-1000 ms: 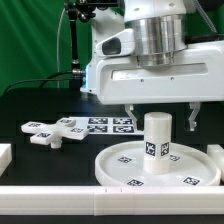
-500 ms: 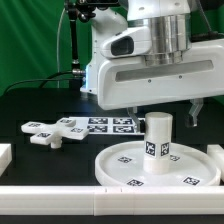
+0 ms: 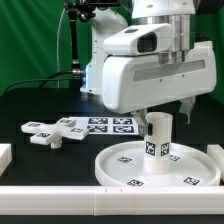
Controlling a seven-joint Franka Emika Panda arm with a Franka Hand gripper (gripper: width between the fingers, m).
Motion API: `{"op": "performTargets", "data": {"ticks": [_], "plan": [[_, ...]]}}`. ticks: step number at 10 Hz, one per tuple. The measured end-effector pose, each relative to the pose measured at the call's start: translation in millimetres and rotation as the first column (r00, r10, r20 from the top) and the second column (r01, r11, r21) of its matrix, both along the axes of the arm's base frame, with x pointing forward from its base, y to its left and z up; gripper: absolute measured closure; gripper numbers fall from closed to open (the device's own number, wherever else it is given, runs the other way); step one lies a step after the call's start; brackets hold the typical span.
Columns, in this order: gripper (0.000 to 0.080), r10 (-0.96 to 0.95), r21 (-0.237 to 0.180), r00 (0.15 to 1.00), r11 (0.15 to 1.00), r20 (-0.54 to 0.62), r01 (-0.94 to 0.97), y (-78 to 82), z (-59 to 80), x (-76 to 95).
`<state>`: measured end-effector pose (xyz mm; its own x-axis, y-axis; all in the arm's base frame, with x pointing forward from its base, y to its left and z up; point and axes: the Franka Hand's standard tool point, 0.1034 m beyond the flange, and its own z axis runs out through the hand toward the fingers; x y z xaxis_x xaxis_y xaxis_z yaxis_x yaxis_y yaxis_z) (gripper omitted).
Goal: Assemble round table
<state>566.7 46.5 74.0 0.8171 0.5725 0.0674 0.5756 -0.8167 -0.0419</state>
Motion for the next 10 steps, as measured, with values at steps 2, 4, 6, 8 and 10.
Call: {"op": "performTargets", "data": {"ticks": [2, 4, 6, 8, 10], "plan": [[0.0151, 0.115, -0.006, 0.993, 0.993, 0.007, -0.115, -1.5, 0.1, 0.1], [0.0151, 0.248, -0.017, 0.969, 0.969, 0.014, -0.248, -3.1, 0.2, 0.3], [0.0151, 0.492, -0.084, 0.87, 0.868, 0.022, -0.489, -4.4, 2.4, 4.8], [0.0151, 0.662, -0.126, 0.749, 0.743, -0.001, -0.657, -1.6, 1.7, 5.6], [0.0151, 0.767, -0.151, 0.641, 0.631, -0.025, -0.761, 1.8, 1.7, 5.6]]}}
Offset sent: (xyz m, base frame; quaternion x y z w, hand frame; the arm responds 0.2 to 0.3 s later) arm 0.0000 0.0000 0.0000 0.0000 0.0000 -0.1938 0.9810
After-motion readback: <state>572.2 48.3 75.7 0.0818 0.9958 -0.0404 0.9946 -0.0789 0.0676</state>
